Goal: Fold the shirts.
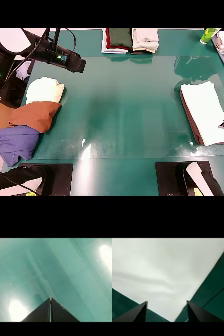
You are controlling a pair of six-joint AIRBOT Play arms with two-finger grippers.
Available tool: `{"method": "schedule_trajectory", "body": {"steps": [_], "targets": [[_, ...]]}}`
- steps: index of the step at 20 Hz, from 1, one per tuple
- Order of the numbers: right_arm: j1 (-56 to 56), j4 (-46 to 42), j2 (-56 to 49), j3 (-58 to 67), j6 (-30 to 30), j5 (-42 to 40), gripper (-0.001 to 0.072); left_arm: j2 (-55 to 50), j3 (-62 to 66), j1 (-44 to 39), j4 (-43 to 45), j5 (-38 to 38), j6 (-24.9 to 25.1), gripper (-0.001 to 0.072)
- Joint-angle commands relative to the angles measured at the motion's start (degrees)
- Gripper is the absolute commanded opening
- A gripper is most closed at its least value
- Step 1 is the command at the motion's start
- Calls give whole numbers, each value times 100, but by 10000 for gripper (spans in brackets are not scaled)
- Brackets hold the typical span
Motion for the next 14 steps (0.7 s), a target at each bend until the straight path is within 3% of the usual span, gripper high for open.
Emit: {"method": "schedule_trajectory", "body": {"steps": [1, 4, 11, 12, 14], "targets": [[-76, 1073, -131, 514, -162, 33, 568, -2, -2, -4, 0, 33, 2, 29], [944, 1932, -125, 1349, -254, -111, 567, -2, -2, -2, 0, 33, 4, 29], [4186, 1902, -293, 1738, -258, -966, 566, -2, -2, -2, 46, 184, 2, 29], [4494, 1902, -407, 1738, -258, -955, 535, -2, -2, -2, 44, 192, 2, 29], [5018, 1906, -704, 1738, -262, -944, 380, -2, -2, -2, 37, 212, 2, 29]]}}
